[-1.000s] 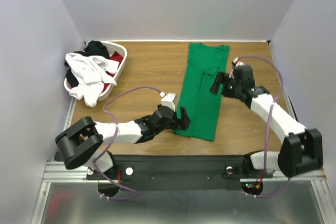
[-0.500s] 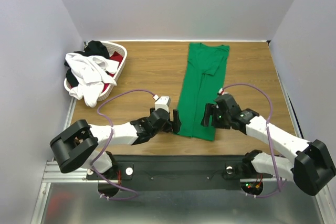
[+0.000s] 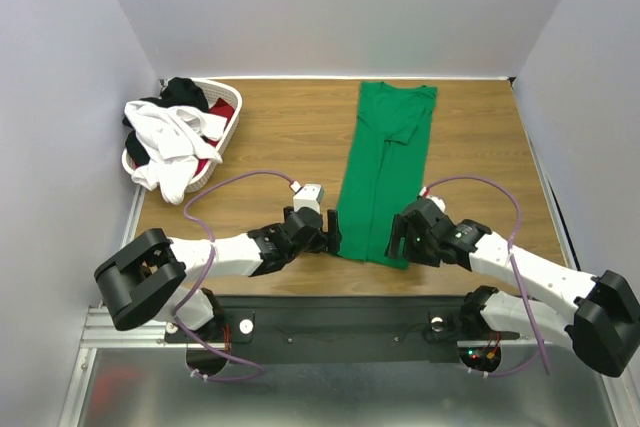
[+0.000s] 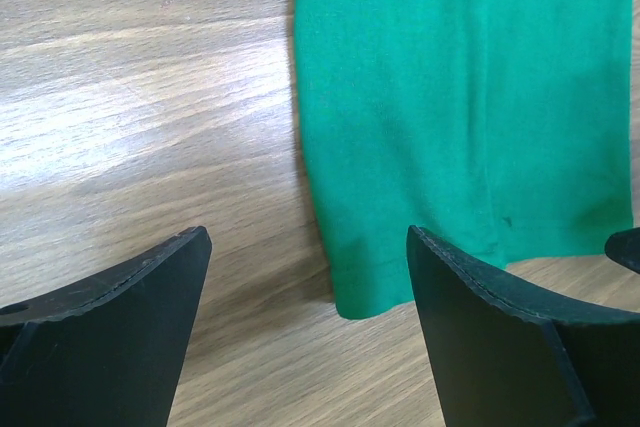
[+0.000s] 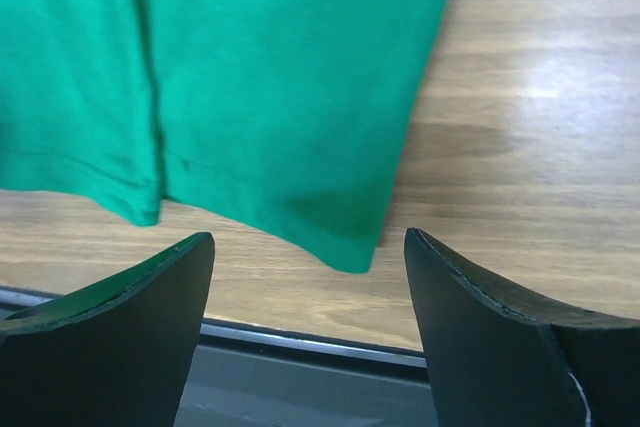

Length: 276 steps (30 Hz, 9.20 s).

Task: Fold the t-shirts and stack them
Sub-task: Fold the tshirt

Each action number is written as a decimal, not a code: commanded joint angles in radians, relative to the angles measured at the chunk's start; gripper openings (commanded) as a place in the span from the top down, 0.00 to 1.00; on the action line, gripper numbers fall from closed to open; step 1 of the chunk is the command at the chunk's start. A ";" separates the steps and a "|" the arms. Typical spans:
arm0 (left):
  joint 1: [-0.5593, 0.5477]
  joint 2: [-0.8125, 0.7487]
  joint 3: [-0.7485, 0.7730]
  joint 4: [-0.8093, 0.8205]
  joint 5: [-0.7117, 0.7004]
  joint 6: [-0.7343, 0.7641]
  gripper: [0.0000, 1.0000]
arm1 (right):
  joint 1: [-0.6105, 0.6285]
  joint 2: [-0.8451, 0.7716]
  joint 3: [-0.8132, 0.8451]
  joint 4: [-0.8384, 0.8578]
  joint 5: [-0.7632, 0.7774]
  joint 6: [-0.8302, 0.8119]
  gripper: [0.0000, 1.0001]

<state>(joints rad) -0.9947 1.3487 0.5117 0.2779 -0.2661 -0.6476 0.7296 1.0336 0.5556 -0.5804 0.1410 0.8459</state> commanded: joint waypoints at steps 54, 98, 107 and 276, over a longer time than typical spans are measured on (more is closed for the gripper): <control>0.013 0.082 0.027 -0.014 0.130 0.055 0.46 | 0.011 0.181 -0.028 0.045 0.085 0.068 0.95; -0.022 0.090 0.091 0.036 0.150 0.002 1.00 | 0.013 0.125 0.056 0.076 0.115 0.019 0.99; 0.063 0.110 0.214 0.058 0.171 0.058 1.00 | 0.011 0.187 0.173 0.073 0.173 -0.045 1.00; 0.160 0.455 0.348 0.299 0.162 0.161 0.01 | -0.498 0.480 0.190 0.307 -0.098 -0.357 1.00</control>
<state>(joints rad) -0.8536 1.8751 0.9138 0.6518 -0.0002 -0.4980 0.2283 1.5242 0.7654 -0.2272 0.0593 0.4942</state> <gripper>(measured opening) 0.986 0.030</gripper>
